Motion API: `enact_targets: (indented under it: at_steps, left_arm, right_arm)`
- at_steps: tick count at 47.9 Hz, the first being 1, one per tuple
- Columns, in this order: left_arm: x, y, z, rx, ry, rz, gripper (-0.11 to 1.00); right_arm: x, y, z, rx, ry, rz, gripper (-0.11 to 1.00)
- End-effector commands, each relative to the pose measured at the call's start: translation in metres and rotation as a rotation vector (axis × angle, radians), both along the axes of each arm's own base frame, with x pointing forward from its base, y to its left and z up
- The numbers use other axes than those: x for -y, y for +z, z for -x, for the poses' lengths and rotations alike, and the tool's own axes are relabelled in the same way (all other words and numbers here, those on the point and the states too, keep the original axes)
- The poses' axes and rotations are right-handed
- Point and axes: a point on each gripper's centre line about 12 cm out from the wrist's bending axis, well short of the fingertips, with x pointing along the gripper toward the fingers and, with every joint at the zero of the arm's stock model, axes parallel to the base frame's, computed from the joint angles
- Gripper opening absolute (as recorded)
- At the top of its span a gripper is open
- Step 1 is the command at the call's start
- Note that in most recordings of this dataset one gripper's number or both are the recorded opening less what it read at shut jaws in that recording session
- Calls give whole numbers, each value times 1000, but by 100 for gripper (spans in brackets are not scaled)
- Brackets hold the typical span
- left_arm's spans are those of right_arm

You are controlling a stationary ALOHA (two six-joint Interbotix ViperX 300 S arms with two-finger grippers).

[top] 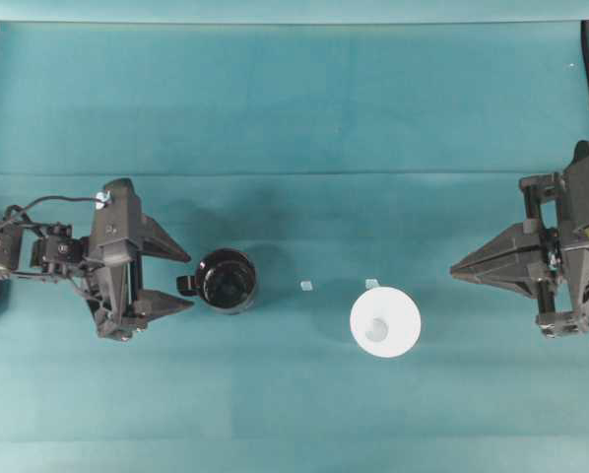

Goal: Put the paper cup into the moved cup holder.
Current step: 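Close the left gripper on the black cup holder's rim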

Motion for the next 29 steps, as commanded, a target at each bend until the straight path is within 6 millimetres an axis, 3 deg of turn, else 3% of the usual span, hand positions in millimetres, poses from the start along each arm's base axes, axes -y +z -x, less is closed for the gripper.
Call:
enact_targets:
  at_steps: [1, 15, 29]
  left_arm:
    - [0, 3, -7, 24, 2, 2, 88]
    - [0, 0, -14, 17, 2, 2, 83]
    - [0, -5, -12, -20, 0, 0, 57]
  right_arm:
    - [-1, 7, -4, 19, -2, -11, -3]
    - [-1, 5, -3, 1, -2, -11, -3]
    - [-1, 5, -3, -1, -2, -10, -3]
